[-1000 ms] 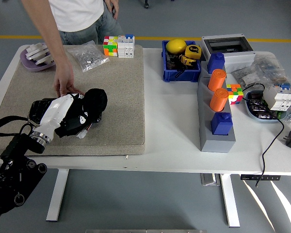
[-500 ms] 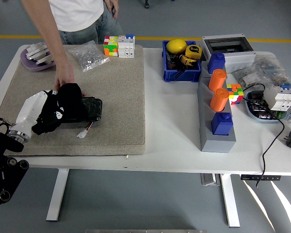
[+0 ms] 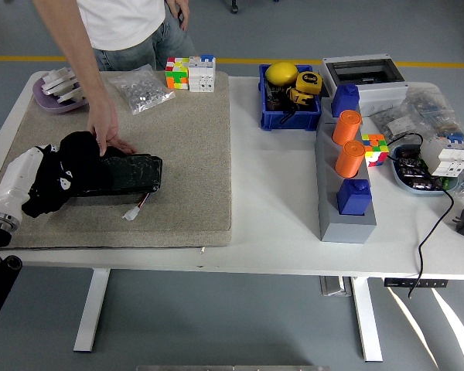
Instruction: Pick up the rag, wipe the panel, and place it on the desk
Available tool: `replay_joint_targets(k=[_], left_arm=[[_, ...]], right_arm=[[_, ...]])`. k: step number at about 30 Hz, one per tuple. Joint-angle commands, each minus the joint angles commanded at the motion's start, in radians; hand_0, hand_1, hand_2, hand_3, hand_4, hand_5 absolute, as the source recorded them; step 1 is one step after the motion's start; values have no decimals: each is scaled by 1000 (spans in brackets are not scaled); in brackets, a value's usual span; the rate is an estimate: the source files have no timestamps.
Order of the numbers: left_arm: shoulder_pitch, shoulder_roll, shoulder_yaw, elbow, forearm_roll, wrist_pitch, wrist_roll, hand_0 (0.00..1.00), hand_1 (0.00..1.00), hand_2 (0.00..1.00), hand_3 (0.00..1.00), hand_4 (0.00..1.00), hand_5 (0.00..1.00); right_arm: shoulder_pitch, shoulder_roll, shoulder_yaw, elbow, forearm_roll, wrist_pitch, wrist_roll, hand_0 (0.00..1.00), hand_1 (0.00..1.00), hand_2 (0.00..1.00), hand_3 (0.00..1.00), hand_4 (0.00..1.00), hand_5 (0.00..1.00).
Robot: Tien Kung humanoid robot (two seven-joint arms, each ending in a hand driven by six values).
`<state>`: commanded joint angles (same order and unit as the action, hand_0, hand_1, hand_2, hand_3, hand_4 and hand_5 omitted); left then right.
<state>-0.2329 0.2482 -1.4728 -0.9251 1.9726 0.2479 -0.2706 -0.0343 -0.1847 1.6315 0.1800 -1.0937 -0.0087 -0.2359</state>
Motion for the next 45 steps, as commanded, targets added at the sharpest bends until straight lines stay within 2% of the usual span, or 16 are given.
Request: replay_joint_targets(k=[19,24,32,45], left_arm=[[15,5,-115,30,20,-4,-15,315,244,497,365,2,2],[15,7,-124,40,21,-2,-17,316,243,496,364,2,2],[17,-2,-93,36,16,0,-16,317,243,495,364,2,2],[9,-41,52,-44,7,2,-5,317,240,494,363,2,2]], right_arm=[[3,1,-2,0,-3,0,-3,794,644,693,644,998,556],[3,1,-2,0,-4,0,-2,794,644,692,644,998,556],[3,1,0,0,-8,1,1,794,644,692,645,998,557],[4,-2,2,0,-11,1,1,794,644,691,644,998,557]])
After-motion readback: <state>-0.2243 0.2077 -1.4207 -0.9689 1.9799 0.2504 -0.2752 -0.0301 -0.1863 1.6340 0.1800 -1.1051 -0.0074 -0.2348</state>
